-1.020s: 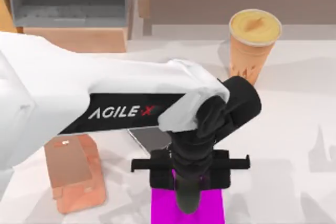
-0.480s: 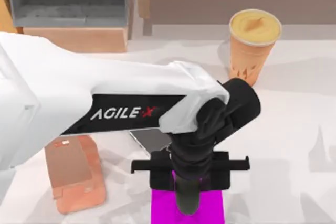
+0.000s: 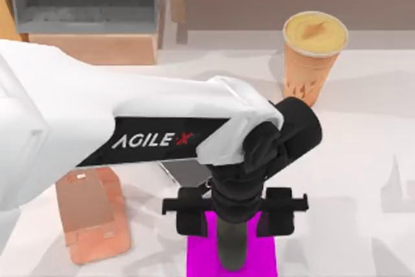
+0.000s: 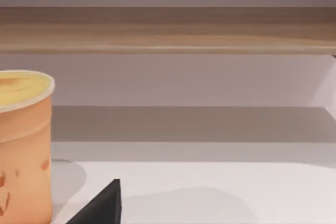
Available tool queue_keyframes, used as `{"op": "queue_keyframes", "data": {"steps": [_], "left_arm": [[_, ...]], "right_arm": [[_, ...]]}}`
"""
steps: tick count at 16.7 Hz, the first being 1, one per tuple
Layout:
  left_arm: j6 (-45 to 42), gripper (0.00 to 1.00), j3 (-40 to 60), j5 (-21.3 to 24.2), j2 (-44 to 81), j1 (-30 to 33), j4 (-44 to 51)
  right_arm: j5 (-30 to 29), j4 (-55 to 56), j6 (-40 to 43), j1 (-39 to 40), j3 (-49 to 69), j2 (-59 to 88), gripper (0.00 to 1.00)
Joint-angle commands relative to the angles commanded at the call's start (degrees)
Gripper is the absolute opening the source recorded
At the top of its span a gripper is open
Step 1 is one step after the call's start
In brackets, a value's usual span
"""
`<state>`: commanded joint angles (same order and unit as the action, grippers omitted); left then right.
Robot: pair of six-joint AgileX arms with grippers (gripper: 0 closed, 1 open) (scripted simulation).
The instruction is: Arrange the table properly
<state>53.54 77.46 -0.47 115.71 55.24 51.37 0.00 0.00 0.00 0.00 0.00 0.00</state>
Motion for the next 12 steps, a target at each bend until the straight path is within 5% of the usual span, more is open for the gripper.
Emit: {"op": "queue_keyframes", "data": {"steps": [12], "left_arm": [[1.2,1.00,1.9,0.1,0.0,-1.4,1.0]], "right_arm": [[0.0,0.0,0.0,0.0,0.0,0.0,1.00]]}}
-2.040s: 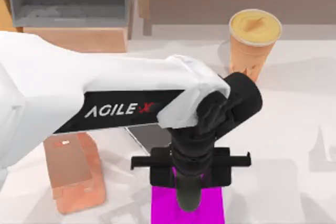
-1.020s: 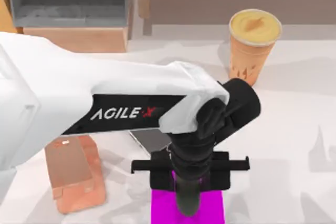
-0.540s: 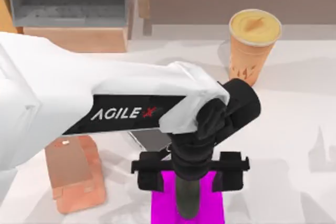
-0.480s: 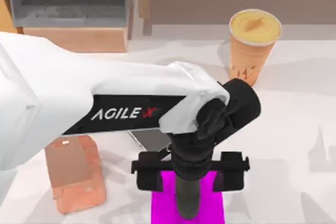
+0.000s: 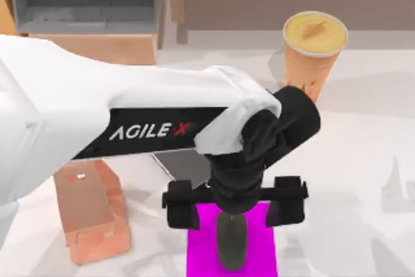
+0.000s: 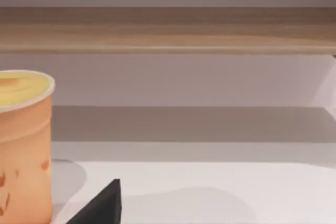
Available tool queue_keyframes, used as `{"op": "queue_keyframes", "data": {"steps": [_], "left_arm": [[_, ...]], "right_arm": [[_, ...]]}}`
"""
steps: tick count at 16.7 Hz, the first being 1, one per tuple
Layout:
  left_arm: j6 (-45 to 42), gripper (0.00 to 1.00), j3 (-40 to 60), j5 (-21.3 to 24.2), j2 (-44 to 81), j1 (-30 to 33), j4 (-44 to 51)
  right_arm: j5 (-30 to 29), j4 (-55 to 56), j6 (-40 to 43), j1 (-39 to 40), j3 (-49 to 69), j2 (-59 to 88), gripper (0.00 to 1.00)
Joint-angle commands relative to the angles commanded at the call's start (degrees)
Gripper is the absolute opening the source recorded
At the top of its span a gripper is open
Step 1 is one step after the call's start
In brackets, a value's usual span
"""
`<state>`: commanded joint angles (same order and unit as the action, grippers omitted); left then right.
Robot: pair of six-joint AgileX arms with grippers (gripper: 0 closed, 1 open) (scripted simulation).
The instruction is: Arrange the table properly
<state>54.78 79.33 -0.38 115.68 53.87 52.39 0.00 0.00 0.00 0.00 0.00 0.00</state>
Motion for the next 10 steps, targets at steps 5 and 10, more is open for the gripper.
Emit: {"op": "queue_keyframes", "data": {"steps": [5,10], "left_arm": [[6.6,1.00,8.6,0.3,3.7,-7.2,6.1],[14.1,1.00,18.4,0.5,7.7,-15.9,13.1]], "right_arm": [[0.0,0.0,0.0,0.0,0.0,0.0,1.00],[0.0,0.0,0.0,0.0,0.0,0.0,1.00]]}}
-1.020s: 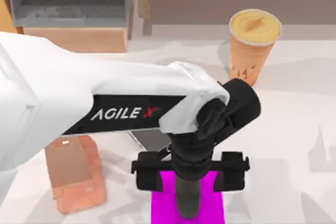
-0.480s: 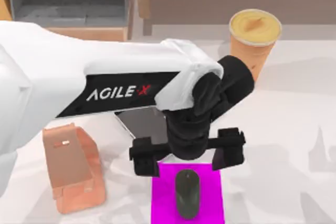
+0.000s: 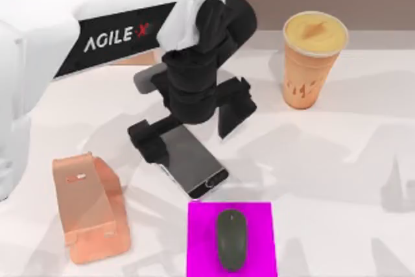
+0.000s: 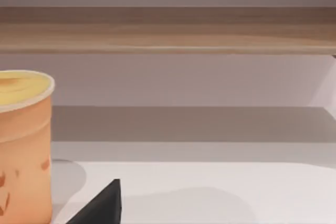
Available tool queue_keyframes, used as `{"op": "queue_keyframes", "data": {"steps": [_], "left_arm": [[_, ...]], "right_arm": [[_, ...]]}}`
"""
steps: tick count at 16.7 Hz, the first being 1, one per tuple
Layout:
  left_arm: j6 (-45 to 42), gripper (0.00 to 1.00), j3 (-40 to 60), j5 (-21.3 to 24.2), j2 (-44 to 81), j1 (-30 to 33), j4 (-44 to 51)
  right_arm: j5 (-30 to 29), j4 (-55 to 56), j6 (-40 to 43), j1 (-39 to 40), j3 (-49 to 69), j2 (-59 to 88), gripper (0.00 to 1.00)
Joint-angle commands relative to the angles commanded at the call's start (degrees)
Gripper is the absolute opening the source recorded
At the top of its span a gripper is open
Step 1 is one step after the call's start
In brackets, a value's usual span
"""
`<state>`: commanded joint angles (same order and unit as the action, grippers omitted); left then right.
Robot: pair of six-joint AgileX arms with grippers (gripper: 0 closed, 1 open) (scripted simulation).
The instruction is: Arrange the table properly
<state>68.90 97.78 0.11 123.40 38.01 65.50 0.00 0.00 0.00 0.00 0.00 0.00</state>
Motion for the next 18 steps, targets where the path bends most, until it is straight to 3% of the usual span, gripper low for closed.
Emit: {"op": "queue_keyframes", "data": {"steps": [8,18], "left_arm": [[2.7,1.00,3.5,0.0,0.8,-3.1,2.1],[2.6,1.00,-5.7,0.1,5.3,-3.4,-11.3]], "right_arm": [[0.0,0.0,0.0,0.0,0.0,0.0,1.00],[0.0,0.0,0.0,0.0,0.0,0.0,1.00]]}}
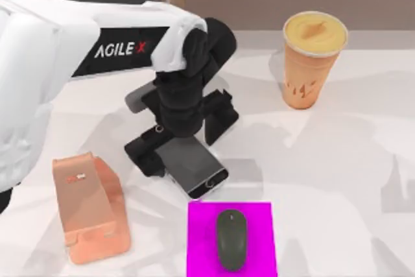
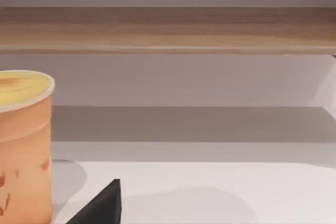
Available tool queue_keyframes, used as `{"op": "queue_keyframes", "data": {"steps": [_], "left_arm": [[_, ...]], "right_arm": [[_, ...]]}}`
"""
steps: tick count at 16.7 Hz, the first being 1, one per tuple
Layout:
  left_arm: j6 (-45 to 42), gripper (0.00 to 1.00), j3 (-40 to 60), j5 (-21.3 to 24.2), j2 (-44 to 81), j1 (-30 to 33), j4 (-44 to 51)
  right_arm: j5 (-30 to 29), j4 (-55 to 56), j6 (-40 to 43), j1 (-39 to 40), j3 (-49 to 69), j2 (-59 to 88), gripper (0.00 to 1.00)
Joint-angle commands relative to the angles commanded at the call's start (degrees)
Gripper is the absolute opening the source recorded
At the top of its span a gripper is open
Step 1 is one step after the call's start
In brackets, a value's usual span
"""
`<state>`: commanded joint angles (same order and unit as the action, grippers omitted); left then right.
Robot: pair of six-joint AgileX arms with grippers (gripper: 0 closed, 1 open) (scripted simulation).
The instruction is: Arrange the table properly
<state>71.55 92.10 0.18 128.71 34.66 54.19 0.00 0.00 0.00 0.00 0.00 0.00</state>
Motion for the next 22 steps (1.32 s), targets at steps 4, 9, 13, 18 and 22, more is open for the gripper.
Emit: {"op": "queue_keyframes", "data": {"steps": [4,9,13,18,22], "left_arm": [[0.0,0.85,0.0,0.0,0.0,0.0,0.0],[0.0,0.47,0.0,0.0,0.0,0.0,0.0],[0.0,0.17,0.0,0.0,0.0,0.0,0.0],[0.0,0.00,0.0,0.0,0.0,0.0,0.0],[0.0,0.00,0.0,0.0,0.0,0.0,0.0]], "right_arm": [[0.0,0.0,0.0,0.0,0.0,0.0,1.00],[0.0,0.0,0.0,0.0,0.0,0.0,1.00],[0.0,0.0,0.0,0.0,0.0,0.0,1.00],[0.0,0.0,0.0,0.0,0.0,0.0,1.00],[0.0,0.0,0.0,0.0,0.0,0.0,1.00]]}}
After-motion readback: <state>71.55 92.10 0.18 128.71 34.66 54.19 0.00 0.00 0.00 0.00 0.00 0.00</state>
